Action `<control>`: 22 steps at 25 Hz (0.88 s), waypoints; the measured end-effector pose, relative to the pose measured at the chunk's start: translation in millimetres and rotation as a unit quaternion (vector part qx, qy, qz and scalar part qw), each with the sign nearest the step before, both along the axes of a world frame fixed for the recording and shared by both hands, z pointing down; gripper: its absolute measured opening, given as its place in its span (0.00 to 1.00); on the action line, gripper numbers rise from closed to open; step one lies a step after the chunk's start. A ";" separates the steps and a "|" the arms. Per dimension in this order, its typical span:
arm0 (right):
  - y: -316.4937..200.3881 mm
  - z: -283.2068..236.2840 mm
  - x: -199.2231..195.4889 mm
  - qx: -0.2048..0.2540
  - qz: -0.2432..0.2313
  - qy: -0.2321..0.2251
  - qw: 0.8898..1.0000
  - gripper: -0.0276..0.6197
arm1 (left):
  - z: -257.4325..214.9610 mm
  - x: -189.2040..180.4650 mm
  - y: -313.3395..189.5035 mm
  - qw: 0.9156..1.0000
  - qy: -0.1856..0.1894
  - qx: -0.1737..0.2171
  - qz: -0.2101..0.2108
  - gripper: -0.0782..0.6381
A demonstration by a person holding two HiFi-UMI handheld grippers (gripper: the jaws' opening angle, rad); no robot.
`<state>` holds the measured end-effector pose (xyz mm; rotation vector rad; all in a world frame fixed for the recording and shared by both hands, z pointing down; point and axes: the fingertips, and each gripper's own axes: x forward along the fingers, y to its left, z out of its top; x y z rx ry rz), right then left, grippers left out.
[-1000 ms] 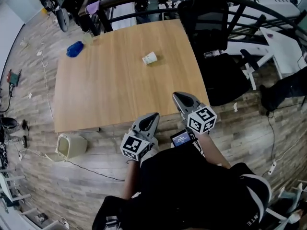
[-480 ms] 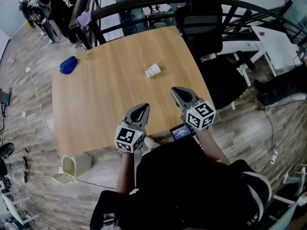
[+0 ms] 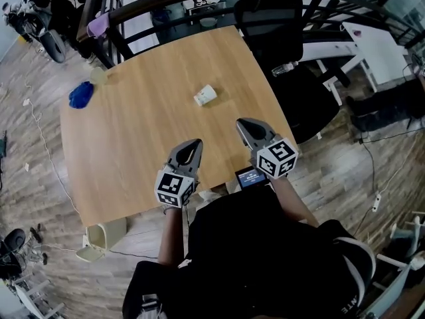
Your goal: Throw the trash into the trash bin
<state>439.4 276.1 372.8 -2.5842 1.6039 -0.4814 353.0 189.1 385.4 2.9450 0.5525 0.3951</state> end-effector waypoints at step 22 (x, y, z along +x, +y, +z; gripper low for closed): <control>16.9 109.6 120.5 -0.007 0.015 -0.105 0.994 0.04 | 160.5 191.6 -36.5 0.979 -0.137 0.136 -0.068 0.70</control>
